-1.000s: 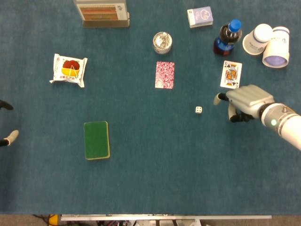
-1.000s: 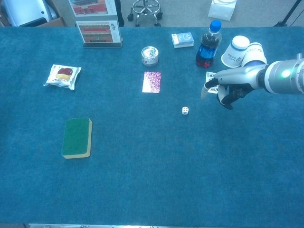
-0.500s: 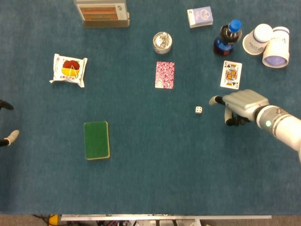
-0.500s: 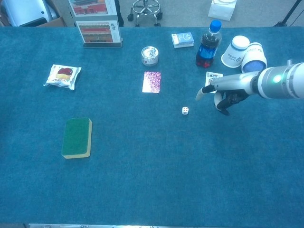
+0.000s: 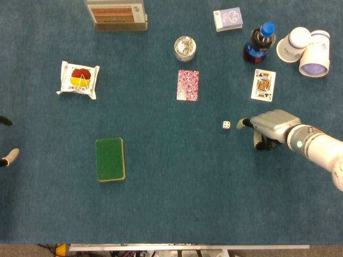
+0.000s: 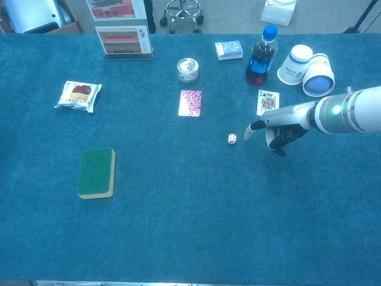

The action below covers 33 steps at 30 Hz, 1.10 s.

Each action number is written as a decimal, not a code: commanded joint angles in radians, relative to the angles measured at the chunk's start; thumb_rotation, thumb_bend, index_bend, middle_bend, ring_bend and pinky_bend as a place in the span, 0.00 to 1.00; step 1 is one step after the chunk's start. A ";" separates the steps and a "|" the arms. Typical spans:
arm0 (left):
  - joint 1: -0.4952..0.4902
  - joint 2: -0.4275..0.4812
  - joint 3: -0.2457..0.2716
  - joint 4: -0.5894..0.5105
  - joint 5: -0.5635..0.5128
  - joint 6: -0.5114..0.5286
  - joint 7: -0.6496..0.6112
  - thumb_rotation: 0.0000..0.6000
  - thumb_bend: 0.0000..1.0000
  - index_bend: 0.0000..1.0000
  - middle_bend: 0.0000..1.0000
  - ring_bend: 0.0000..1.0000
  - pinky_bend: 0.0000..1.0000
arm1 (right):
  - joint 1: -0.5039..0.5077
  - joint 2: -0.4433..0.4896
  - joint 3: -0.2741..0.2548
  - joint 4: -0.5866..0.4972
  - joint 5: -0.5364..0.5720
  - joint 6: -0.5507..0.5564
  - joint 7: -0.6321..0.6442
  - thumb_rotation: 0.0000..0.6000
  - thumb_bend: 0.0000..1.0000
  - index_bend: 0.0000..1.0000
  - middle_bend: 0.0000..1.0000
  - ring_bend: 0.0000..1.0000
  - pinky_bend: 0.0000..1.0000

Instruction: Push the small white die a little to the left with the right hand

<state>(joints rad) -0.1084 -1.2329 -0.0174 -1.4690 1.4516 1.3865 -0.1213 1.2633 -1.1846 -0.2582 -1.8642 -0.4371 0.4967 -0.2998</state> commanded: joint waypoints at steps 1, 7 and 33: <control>0.000 -0.002 0.000 0.002 0.000 -0.001 -0.002 1.00 0.17 0.38 0.37 0.27 0.46 | 0.005 -0.008 -0.008 0.005 0.001 0.001 0.010 0.70 1.00 0.15 1.00 1.00 1.00; 0.002 -0.004 0.001 0.007 -0.002 -0.002 -0.005 1.00 0.17 0.38 0.37 0.27 0.46 | 0.006 -0.025 -0.016 0.019 -0.017 0.011 0.027 0.69 1.00 0.15 1.00 1.00 1.00; 0.014 -0.010 0.004 0.035 -0.005 -0.002 -0.037 1.00 0.17 0.38 0.37 0.27 0.46 | -0.022 -0.083 0.013 0.073 -0.096 0.045 0.085 0.69 1.00 0.15 1.00 1.00 1.00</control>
<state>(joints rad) -0.0940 -1.2432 -0.0131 -1.4345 1.4463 1.3845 -0.1580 1.2430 -1.2673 -0.2471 -1.7911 -0.5297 0.5412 -0.2166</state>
